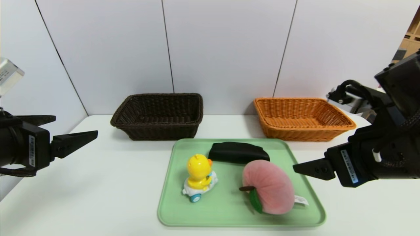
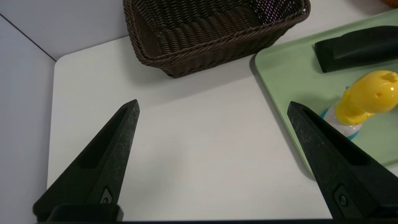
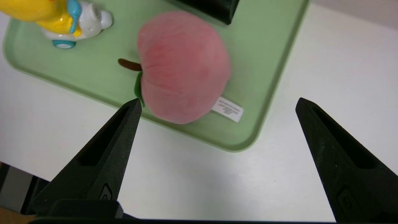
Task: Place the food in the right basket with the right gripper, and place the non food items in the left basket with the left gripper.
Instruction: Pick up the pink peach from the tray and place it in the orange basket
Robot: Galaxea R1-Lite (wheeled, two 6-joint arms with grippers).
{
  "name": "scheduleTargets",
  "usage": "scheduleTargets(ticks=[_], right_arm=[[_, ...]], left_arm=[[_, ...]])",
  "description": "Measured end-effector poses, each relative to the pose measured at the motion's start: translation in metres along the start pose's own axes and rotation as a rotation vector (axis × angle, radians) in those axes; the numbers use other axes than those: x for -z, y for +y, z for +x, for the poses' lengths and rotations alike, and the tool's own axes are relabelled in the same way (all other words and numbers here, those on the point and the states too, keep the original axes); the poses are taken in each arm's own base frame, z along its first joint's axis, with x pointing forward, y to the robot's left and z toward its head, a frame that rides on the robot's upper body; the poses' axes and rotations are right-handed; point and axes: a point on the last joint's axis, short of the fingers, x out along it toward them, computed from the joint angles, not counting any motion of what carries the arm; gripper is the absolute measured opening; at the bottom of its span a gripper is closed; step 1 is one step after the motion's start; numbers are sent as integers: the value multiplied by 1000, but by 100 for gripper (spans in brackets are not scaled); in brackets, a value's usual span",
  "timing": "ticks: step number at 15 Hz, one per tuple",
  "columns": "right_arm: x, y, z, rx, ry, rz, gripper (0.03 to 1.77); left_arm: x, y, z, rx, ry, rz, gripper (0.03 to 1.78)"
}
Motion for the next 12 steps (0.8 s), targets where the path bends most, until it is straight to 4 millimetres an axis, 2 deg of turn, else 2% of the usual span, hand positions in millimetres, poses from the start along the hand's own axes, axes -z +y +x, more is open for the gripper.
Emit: scheduleTargets(ticks=[2,8,12], right_arm=[[4,12,7,-12,36,36,171],[4,20,32,61,99,16,171],[-2,30,45,26,124,68,171]], left_arm=[[1,-1,2,-2,7,3,169],[9,-2,3,3,30,4,169],[9,-2,1,1,28,3,169]])
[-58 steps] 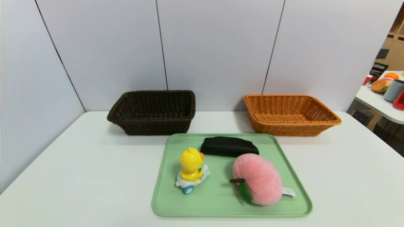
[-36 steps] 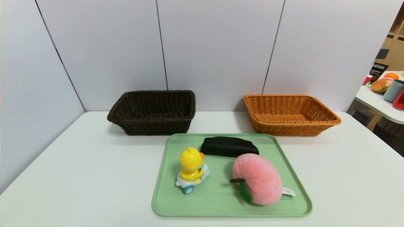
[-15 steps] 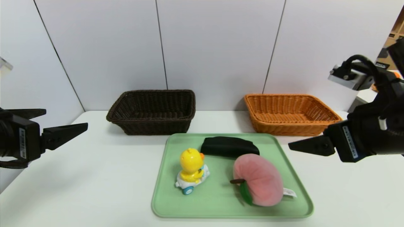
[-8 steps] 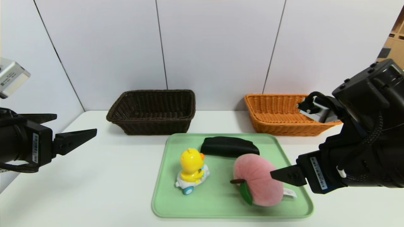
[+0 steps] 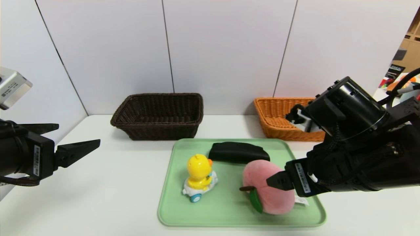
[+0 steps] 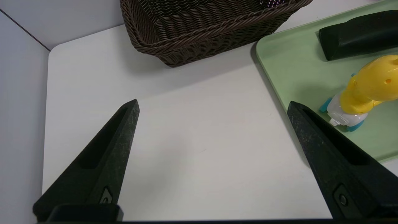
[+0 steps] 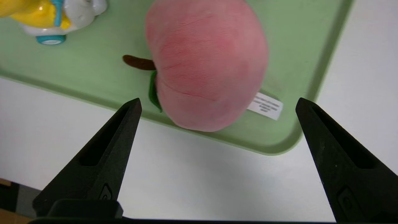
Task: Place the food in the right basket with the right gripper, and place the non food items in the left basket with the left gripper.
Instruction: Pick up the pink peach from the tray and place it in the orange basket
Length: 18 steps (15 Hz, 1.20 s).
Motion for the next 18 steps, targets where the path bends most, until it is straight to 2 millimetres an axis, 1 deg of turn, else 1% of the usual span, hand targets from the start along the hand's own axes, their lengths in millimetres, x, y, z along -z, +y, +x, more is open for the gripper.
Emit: scheduleTargets(ticks=[4,14,18], right_arm=[[-2,6,9,-22,33,-9,171],[-3,8,36,18,101,-12,171],[-6,8,51,15,88,3,171]], left_arm=[[1,0,-1,-4,1,0,169],[2,0,-1,-3,1,-6,169],[3,0,-2,-4,0,-6,169]])
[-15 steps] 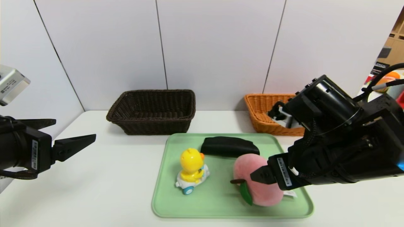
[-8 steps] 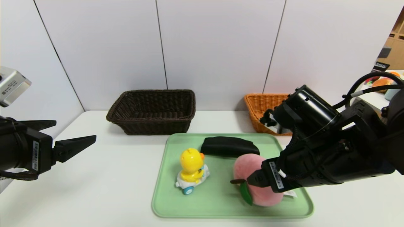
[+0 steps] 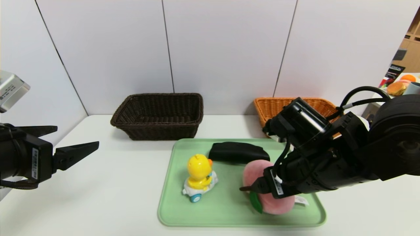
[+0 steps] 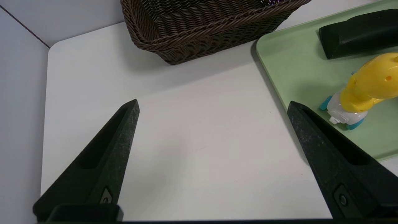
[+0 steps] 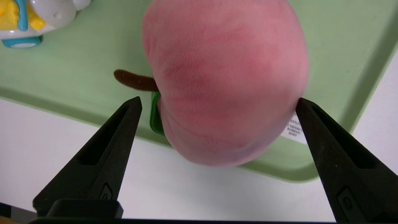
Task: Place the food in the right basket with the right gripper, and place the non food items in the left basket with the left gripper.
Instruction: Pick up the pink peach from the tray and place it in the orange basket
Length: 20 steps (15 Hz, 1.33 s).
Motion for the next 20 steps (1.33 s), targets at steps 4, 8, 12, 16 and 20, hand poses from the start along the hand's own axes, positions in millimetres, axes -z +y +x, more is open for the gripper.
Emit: scheduleTargets(ticks=[4,8,12,16,20], right_arm=[[0,2,18,-2,-10,7,171],[1,3,29,8,11,3,171],[2,3,33,12,24,1,171],[2,3,34,14,25,1,171],[2,4,34,14,26,0,171]], left_arm=[[0,0,0,3,0,0,169],[0,0,0,3,0,0,169],[2,0,0,4,4,0,169],[3,0,0,5,7,0,169],[4,0,0,6,7,0,169]])
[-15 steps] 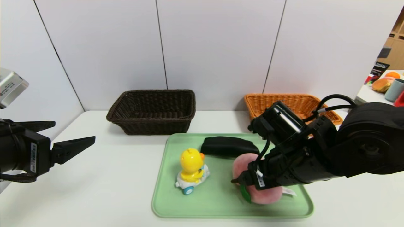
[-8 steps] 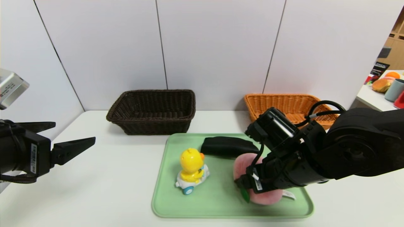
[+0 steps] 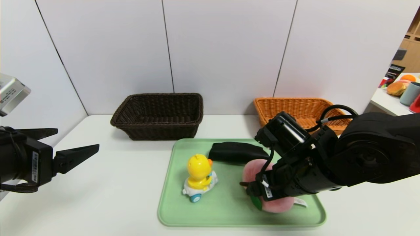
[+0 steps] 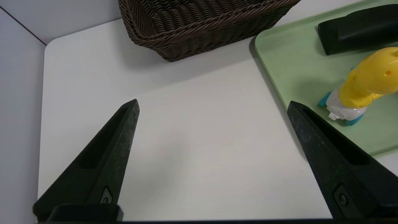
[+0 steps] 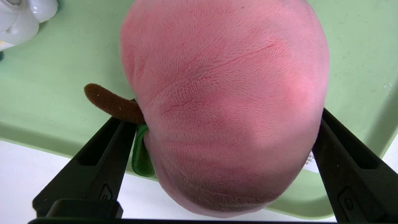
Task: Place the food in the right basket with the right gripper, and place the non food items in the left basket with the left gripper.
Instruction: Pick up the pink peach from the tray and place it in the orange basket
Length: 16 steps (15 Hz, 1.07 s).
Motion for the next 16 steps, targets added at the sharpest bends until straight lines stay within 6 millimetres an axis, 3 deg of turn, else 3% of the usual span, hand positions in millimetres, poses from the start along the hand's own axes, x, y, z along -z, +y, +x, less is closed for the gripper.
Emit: scheduleTargets(ticks=[7,12,16], right_arm=[[1,0,1,2,3,-1,171],[3,0,5,-6,-8,1,102],[4,1,4,-5,-4,-2,78]], left_arm=[[0,0,0,1,1,0,169],[0,0,1,1,2,0,169],[0,0,1,2,2,0,169]])
